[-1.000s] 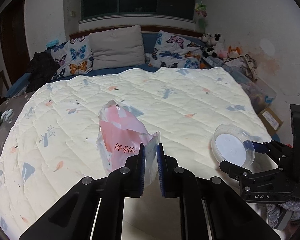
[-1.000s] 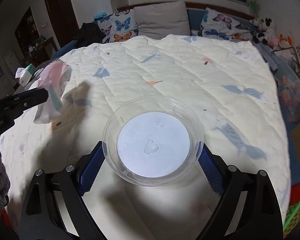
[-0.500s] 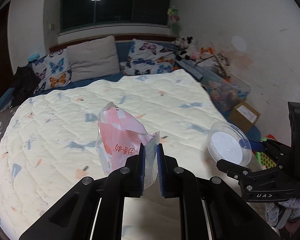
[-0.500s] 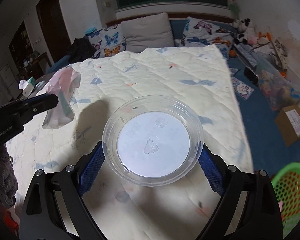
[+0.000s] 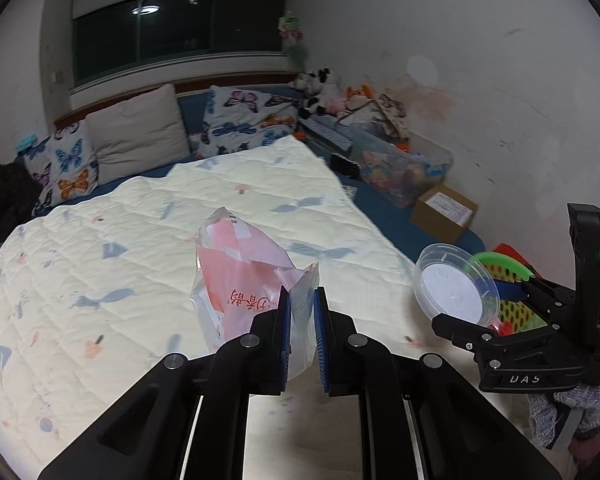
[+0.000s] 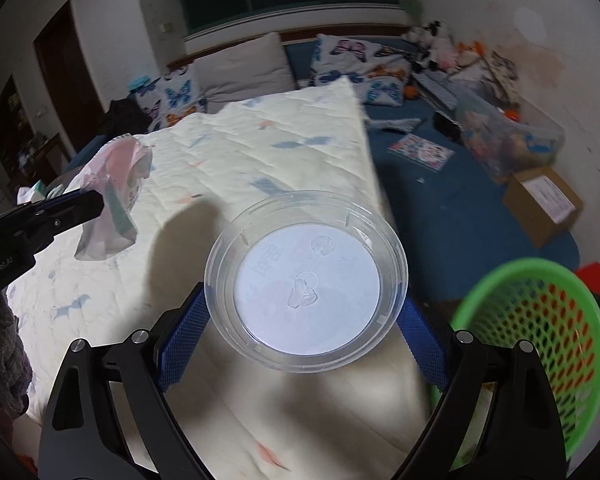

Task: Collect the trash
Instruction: 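Carry the clear lid over the green basket with the right tool while the left carries the pink bag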

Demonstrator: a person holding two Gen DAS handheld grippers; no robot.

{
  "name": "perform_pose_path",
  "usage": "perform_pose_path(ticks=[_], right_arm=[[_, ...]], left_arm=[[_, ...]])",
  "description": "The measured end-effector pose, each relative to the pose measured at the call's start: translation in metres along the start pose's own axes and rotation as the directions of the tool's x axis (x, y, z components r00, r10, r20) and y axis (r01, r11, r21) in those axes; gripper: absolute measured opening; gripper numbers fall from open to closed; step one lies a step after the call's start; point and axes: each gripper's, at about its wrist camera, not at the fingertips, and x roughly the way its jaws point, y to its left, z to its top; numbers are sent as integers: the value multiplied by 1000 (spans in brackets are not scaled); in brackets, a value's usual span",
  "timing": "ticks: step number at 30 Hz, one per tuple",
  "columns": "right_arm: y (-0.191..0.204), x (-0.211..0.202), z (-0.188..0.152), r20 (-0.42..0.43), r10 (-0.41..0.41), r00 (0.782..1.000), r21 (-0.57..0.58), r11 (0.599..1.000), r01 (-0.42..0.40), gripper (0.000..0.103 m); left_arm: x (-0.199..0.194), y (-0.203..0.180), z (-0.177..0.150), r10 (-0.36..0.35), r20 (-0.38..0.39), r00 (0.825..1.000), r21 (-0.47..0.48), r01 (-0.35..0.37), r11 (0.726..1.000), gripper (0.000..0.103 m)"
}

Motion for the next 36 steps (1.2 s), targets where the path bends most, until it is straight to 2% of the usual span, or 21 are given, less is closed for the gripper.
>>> perform_pose_path(ticks=[8,19,27,36], right_arm=[[-54,-31,-26,9,-95,995,70,993,94,89],[-134,-68,-58,-2,-231,973,197,954,227,90],[-171,-79,-76,-26,-282,959,262,924,278,90],[-190,-86,-89,-37,-291,956,297,910,288,91]], left_arm=[[7,-43,3,-76,-4,997,56,76,996,11],[24,-111,11,-170,-29,985,143,172,975,11],[34,-150,15,-211,-52,976,194,218,957,11],[35,-181,14,-238,-67,969,245,247,937,11]])
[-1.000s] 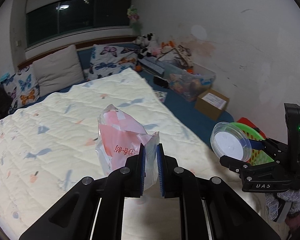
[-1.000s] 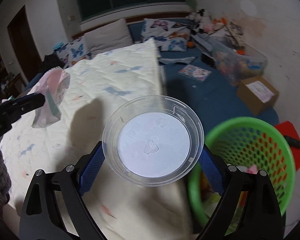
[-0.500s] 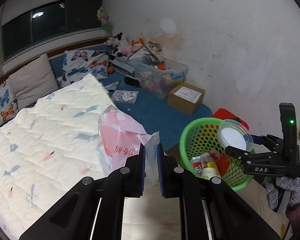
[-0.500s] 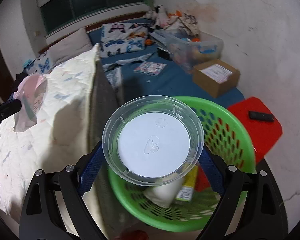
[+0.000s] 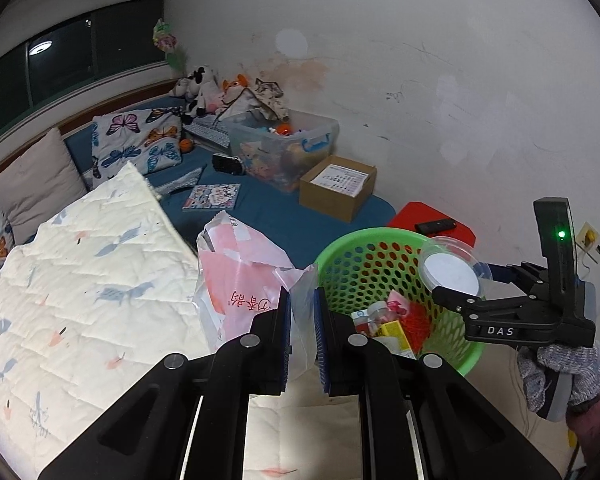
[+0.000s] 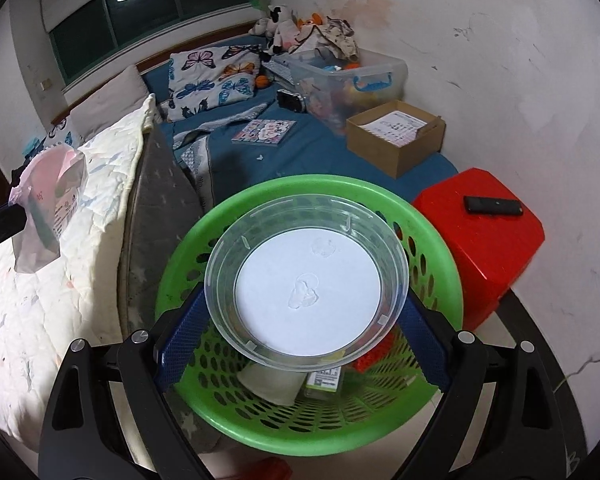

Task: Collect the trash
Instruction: 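Carry the clear lid over the green basket with the right tool while the left carries the pink bag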

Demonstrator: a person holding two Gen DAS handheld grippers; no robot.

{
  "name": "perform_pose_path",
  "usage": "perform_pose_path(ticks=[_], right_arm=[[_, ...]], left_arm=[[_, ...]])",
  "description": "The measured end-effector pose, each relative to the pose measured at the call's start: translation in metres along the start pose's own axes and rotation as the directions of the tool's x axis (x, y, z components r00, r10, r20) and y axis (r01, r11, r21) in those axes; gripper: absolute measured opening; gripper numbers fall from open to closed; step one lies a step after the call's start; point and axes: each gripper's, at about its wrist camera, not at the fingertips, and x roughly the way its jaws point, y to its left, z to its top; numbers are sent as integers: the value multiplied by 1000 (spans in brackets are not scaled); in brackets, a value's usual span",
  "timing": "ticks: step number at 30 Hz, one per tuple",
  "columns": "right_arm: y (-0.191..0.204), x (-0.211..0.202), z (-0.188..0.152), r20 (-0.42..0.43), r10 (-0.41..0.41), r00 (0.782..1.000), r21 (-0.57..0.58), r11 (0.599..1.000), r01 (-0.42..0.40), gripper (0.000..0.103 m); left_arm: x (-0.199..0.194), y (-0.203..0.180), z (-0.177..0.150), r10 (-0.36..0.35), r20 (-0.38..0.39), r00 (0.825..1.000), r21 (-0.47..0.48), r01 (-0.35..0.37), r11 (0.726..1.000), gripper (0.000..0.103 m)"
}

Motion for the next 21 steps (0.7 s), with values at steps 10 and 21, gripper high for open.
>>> perform_pose_path(ticks=[10,21], right_arm=[[-8,-3,-3,1,0,1000,9,1000,0,91],[-10,-4,-4,3,4,1000,13,1000,-4,91]], left_arm=[[3,-12,4,-20,-4,1000,29,20,999,11],[7,-17,7,-27,-9,1000,38,27,999,11]])
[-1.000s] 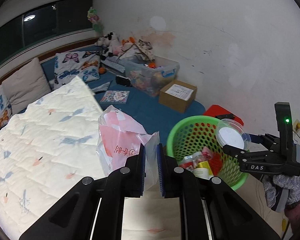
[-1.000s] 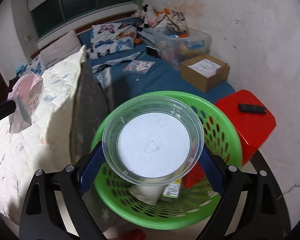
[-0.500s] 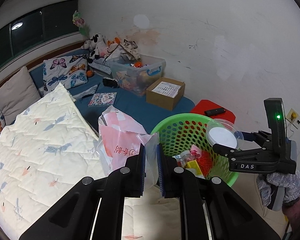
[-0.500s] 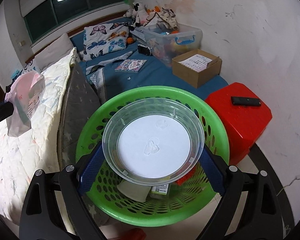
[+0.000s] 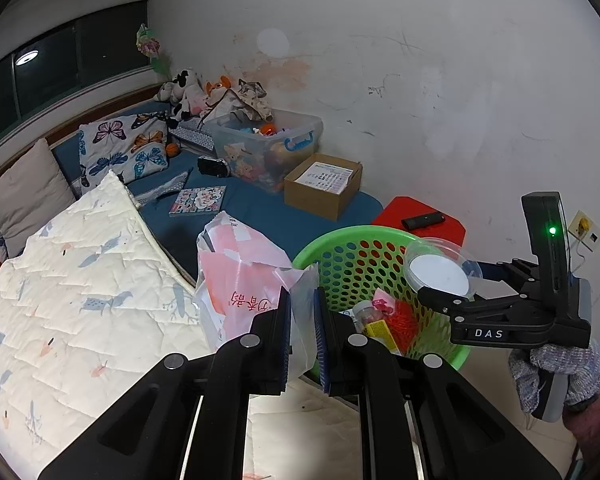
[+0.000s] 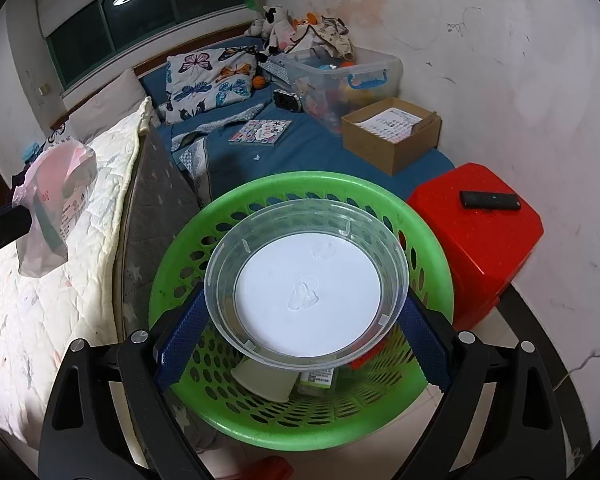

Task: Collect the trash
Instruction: 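Carry the clear lid over the green basket with the right tool while the left carries the pink bag, then open the right tool to drop the clear lid into the basket, then lower the pink bag into the green basket and open the left tool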

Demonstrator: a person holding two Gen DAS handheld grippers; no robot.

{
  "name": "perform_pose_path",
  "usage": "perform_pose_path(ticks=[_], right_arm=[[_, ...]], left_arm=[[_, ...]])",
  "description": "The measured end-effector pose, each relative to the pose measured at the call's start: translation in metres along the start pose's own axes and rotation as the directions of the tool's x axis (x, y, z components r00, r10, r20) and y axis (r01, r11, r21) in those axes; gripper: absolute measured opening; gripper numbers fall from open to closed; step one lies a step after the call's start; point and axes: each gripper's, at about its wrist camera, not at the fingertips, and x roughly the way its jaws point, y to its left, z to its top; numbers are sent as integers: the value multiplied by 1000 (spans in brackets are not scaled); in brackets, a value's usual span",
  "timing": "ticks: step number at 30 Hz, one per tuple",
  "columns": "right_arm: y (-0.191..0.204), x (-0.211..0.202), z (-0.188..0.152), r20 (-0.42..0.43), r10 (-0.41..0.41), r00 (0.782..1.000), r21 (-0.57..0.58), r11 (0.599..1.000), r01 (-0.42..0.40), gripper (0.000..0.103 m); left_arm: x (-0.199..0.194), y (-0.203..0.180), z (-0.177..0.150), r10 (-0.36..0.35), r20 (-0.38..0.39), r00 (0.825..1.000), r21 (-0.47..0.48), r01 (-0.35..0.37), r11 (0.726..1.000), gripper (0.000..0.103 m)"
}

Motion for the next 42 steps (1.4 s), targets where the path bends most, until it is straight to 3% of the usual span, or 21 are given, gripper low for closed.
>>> perform_pose_path(ticks=[21,42], right_arm=[[-5,0,0,-4,1,1000,14,1000,-1,92],[-8,-10,-8,0,-9,1000,3,1000,9,92]], left_arm=[[11,-8,0,-29,-22,999,5,30,1000,11],[53,-23,0,-70,-116,991,6,71,997,11]])
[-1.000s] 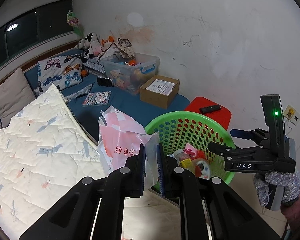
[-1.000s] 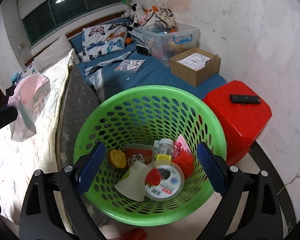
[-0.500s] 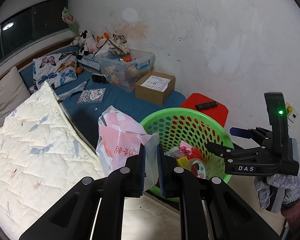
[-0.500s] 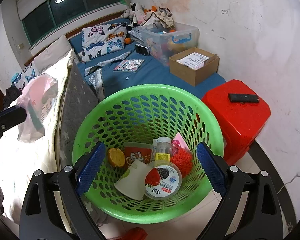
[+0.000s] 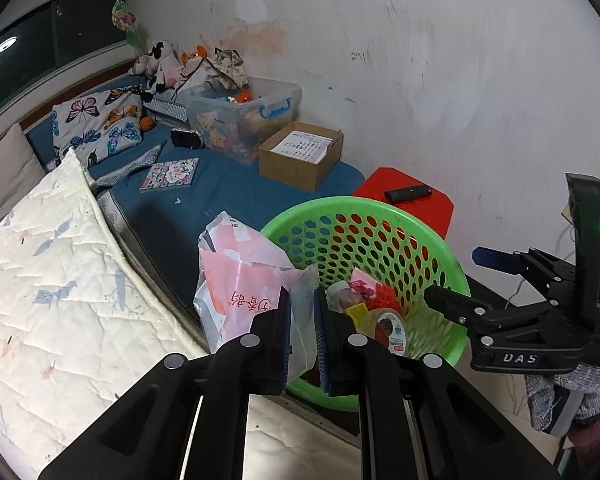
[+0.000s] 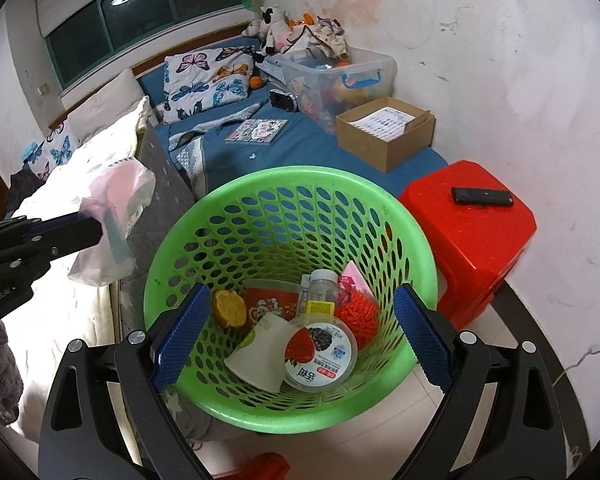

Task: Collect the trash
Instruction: 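Lower the pink bag into the green basket and open the left tool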

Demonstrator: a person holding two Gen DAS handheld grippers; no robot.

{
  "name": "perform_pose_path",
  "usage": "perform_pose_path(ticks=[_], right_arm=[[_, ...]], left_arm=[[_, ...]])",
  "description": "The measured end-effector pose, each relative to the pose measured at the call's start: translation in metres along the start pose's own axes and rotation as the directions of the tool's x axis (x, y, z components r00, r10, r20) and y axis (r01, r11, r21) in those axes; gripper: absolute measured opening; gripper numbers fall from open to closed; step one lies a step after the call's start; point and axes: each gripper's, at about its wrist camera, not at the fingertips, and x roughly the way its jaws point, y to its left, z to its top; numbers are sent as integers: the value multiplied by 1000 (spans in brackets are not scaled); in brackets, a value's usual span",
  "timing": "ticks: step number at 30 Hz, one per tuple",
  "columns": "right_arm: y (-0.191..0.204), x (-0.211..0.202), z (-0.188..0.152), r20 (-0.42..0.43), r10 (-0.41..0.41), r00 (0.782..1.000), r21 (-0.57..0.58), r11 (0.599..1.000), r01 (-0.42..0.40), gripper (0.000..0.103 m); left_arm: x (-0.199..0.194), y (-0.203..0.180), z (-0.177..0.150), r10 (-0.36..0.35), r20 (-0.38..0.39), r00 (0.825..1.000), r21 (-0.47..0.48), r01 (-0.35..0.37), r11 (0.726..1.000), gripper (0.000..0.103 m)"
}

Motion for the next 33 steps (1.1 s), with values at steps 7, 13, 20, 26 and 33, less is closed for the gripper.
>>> perform_pose_path(ticks=[7,13,20,26,33], right_arm=[[-5,-2,-5,-1,0,1000,16,1000,0,92],[-9,-1,-7,-9,-2,1000,23,1000,2,92],[-10,-1,-6,-7,1,1000,28,1000,-1,92],[-7,-2,-6,-4,8,1000,23,1000,-8,92],[1,-5,-7,-3,16,1000,15,1000,-16,92]], left_arm=[[11,-5,1,-1,-19,1000,0,1,1000,18],[16,-9,0,-6,-26,1000,4,6,1000,25],[18,-8,-2,0,-28,1000,-5,0,1000,33],[10,-2,-5,4,-18,1000,-23,-5,1000,43],[-5,6,-10,23,12,1000,-35,-22,999,58]])
